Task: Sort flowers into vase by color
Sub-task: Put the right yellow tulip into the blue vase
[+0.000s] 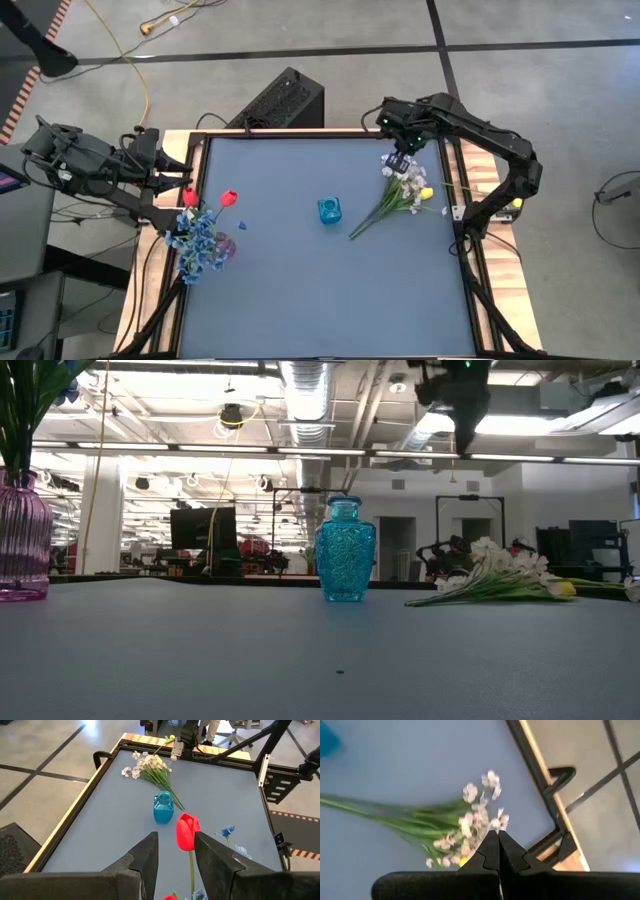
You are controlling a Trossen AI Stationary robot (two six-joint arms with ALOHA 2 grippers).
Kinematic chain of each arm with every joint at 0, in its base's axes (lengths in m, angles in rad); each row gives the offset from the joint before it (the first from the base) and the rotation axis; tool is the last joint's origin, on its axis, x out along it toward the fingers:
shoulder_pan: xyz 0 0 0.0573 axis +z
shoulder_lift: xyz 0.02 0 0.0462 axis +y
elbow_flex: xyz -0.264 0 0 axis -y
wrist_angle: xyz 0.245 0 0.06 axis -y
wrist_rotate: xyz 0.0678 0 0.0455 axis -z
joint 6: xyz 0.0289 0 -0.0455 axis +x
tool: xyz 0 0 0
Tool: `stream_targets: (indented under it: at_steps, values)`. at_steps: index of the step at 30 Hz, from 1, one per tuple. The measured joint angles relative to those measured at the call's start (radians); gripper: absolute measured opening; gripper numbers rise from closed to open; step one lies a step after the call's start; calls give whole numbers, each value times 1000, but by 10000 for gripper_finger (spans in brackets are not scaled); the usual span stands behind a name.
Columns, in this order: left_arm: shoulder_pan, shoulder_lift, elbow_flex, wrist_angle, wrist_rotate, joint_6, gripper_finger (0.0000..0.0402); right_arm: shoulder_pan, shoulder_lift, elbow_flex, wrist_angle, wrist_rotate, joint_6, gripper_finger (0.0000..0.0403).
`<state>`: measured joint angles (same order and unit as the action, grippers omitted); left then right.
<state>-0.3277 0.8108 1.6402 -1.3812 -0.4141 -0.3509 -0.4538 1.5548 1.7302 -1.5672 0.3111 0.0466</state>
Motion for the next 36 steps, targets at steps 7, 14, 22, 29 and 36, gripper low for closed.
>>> stream_targets:
  at_steps: [7,14,22,29,36]
  values:
    - [0,0,0,-14,39,-13,114,-137,-75,-267,-4,-42,-33,64]
    - [0,0,0,-17,14,-25,114,-267,-65,-528,26,-22,-108,146]
    - [0,0,0,-16,-14,-54,114,-245,55,-656,91,6,-206,257]
    - [0,0,0,-16,-15,-98,114,-255,192,-676,138,62,-232,295]
    - [0,0,0,-16,-14,-148,114,-312,309,-677,182,63,-266,297]
